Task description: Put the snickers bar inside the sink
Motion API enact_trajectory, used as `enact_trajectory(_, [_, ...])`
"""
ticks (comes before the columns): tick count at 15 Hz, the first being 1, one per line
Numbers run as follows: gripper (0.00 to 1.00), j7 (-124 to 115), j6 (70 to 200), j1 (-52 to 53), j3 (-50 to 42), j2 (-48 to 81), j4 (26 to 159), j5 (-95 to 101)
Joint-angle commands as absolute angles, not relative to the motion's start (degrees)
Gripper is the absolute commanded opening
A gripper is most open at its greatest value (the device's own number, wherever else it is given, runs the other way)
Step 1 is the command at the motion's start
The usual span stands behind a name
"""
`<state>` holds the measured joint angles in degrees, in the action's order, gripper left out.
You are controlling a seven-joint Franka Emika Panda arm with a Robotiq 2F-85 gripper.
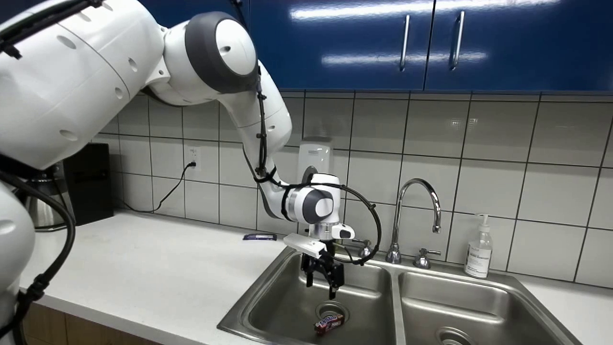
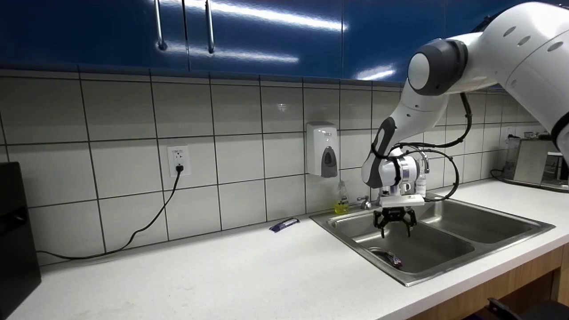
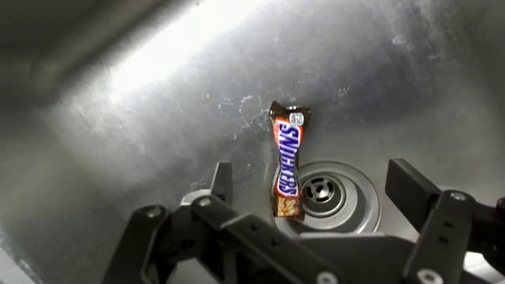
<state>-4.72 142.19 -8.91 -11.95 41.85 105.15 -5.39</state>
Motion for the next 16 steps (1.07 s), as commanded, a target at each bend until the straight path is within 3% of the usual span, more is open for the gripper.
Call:
enact_trajectory(1, [1.00,-4.6,139.2,-6.9,-12.2,32.4,115.7,-1.2])
enact_trajectory(16, [1.00,-3.5,139.1,-6.4,-11.8,3.4,148.9,8.7])
